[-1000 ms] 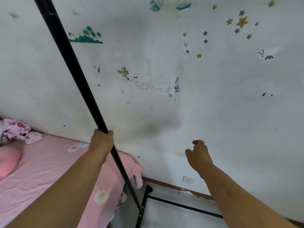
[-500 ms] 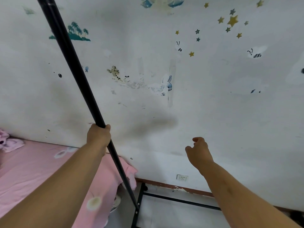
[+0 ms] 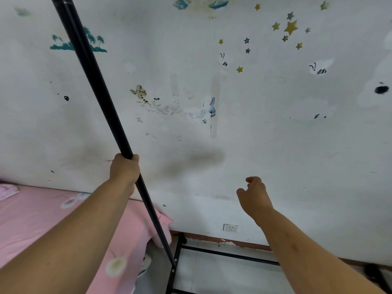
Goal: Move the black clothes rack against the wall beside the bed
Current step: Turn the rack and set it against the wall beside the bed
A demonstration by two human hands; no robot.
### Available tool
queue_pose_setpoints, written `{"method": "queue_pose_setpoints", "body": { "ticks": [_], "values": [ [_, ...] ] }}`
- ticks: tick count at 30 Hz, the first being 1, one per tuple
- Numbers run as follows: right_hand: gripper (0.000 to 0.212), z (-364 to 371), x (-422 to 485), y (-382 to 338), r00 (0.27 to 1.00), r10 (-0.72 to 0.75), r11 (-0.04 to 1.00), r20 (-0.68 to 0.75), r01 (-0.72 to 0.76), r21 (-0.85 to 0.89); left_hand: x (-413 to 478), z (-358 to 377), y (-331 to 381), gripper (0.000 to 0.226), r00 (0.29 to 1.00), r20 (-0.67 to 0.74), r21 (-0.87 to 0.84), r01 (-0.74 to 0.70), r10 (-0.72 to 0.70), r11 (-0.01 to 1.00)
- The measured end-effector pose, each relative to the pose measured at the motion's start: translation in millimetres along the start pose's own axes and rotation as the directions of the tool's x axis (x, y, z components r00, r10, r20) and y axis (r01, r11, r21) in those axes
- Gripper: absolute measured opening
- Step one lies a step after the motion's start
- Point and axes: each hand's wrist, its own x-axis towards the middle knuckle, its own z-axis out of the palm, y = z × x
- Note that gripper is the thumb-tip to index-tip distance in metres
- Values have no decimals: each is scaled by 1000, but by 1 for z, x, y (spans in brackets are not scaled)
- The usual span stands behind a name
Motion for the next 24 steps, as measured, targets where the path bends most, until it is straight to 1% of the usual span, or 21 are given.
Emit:
{"method": "queue_pose_setpoints", "body": {
  "ticks": [5, 10, 12, 14, 19, 22, 24],
  "values": [
    [47, 5, -2, -2, 1000, -7, 1000, 7, 7, -1, 1, -4, -1, 37, 1000, 6, 9, -21, 21, 1000],
    [47, 9, -5, -4, 1000, -15, 1000, 17, 15, -16, -2, -4, -5, 39, 995, 77, 32, -62, 60, 998],
    [47, 10, -6, -6, 1000, -20, 1000, 21, 20, -13, -4, -3, -8, 43, 995, 83, 42, -61, 57, 997],
    [47, 9, -7, -8, 999, -24, 1000, 23, 25, -11, -7, 2, -9, 46, 997, 63, 48, -38, 34, 998],
    [46, 0, -10, -6, 999, -38, 999, 2, 38, -16, -20, 16, -5, 45, 995, -26, 33, 99, -99, 994],
    [46, -11, -12, 1, 999, -43, 999, -14, 43, -11, -25, 24, -8, 41, 993, 31, 19, 114, -114, 993],
    [46, -20, -12, 7, 999, -44, 999, -20, 44, -5, -34, 30, -11, 32, 983, 93, -24, 163, -161, 986]
  ]
}}
